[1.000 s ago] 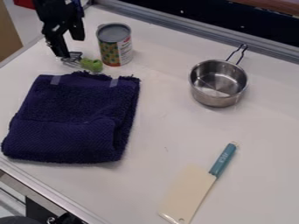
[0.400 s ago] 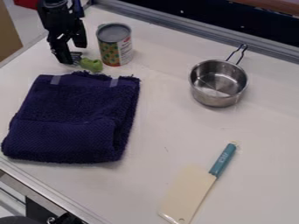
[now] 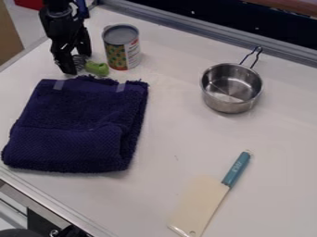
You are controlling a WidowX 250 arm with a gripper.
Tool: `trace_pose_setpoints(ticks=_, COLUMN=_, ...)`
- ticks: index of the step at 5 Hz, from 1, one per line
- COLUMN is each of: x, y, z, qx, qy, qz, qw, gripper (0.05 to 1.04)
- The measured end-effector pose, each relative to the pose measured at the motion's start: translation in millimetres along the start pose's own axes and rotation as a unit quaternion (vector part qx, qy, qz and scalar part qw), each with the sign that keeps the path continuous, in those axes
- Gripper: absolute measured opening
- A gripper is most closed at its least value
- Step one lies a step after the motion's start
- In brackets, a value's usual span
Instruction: Move the green spatula in between the purple cloth and the blue knife
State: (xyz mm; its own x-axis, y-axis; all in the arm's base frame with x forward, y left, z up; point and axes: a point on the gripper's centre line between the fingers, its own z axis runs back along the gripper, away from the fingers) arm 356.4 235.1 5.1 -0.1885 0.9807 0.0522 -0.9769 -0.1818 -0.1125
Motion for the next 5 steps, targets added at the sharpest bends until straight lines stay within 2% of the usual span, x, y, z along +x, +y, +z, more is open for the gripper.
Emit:
trace_pose_setpoints(ticks=1, x=1, y=2, z=-2, qx=-0.008, qy=-0.009, qz=-0.003, qw=0.9999, gripper=0.703)
trace_pose_setpoints(ticks=2, x=1, y=2, z=-1, qx=-0.007, qy=-0.009, qz=-0.005, qw=0.9999, gripper=0.608)
trace_pose_setpoints(ticks=3, x=3, y=0, z=0, qx=-0.008, qy=-0.014, qz=-0.013, qw=0.9998, gripper=0.608)
trace_pose_setpoints(ticks=4, x=-4, y=6, z=2, qx=0.011, qy=0.014, qz=-0.037, qw=0.9991, gripper=0.608)
trace_pose_setpoints(ticks=5, x=-11, y=10, z=5, qx=0.020, qy=0.044, qz=-0.042, qw=0.9979, gripper=0.608)
